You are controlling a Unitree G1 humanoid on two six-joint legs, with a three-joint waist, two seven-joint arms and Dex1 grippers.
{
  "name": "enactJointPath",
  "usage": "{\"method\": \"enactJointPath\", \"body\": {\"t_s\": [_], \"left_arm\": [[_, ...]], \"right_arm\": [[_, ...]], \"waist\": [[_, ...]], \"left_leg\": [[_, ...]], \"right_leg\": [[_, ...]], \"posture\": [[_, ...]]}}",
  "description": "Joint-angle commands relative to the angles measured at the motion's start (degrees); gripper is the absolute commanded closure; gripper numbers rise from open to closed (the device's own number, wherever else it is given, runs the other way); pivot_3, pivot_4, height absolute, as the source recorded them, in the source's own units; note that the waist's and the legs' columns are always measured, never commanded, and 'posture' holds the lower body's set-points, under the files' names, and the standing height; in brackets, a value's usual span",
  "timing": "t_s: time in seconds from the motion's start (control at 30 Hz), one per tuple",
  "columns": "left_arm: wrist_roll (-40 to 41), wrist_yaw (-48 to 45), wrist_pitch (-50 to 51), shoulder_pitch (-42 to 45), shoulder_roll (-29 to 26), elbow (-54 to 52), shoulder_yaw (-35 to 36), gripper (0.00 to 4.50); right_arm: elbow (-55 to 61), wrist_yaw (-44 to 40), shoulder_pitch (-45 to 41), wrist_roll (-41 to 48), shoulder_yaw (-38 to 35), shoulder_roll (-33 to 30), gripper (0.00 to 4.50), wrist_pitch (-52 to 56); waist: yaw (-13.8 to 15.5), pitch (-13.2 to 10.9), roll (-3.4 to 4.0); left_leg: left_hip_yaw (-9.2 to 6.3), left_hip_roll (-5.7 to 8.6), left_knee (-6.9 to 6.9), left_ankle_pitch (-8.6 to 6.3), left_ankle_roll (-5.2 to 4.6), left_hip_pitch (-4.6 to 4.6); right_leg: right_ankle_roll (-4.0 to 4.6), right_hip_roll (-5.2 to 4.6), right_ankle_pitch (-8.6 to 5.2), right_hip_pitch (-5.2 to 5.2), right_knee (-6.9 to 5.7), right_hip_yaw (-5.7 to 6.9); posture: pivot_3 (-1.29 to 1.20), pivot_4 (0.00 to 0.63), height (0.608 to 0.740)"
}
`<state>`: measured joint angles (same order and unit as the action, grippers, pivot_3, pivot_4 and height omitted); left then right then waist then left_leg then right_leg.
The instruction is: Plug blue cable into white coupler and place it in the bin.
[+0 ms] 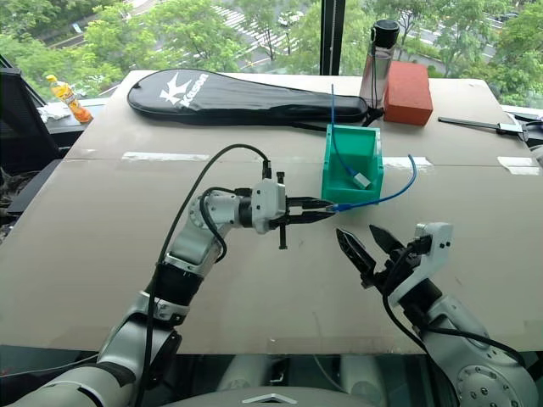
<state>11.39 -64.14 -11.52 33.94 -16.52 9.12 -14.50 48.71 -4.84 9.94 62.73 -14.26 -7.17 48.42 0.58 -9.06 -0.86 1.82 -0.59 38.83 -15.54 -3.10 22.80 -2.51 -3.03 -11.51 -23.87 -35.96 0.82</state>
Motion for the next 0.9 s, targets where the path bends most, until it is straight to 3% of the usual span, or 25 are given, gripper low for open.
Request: {"method": "enactJointPath", "body": {"t_s": [0.03,0.07,0.43,0.57,0.9], "left_arm": [[0.2,1.4,-3.0,0.7,-0.1,-2.3,1.3,4.50],[0.2,1.4,-3.5,0.6,-0.3,-2.3,1.3,4.50],[1.0,1.4,-5.0,-0.4,-0.9,-3.3,1.2,4.50],[1.1,1.4,-4.8,-0.5,-0.9,-3.5,1.2,4.50],[1.2,1.4,-4.9,-0.9,-0.9,-3.5,1.1,4.50]], "right_arm": [[-0.3,6.0,-2.8,5.9,1.5,0.5,0.52,-2.0],[-0.9,7.4,-3.6,6.6,2.1,0.6,0.79,-2.5],[-3.7,12.7,-6.2,11.2,6.0,0.5,0.79,-8.8],[-4.4,13.0,-6.6,11.7,6.6,-0.4,1.82,-10.3],[-5.5,12.5,-7.1,13.0,8.7,-3.0,1.82,-12.2]], "waist": [[0.1,0.0,0.00],[0.1,0.0,0.00],[0.1,0.0,0.00],[0.1,0.0,0.00],[0.1,0.0,0.00]], "left_leg": [[-0.01,-0.01,0.00,0.00,0.00,-0.01],[-0.01,-0.01,0.00,0.00,0.00,0.00],[0.03,0.00,0.00,-0.01,-0.02,0.02],[0.03,0.00,0.00,-0.01,-0.02,0.01],[0.04,0.00,0.00,-0.01,-0.02,0.01]], "right_leg": [[0.00,0.02,0.00,0.00,-0.01,0.01],[0.00,0.03,0.00,0.00,-0.01,0.02],[-0.01,0.04,0.00,0.00,0.01,0.01],[-0.01,0.04,0.00,0.00,0.01,0.00],[-0.01,0.04,0.00,0.00,0.01,-0.01]], "posture": [[0.00,0.150,0.740],[0.00,0.150,0.740],[0.00,0.150,0.740],[0.00,0.150,0.740],[0.00,0.150,0.740]]}}
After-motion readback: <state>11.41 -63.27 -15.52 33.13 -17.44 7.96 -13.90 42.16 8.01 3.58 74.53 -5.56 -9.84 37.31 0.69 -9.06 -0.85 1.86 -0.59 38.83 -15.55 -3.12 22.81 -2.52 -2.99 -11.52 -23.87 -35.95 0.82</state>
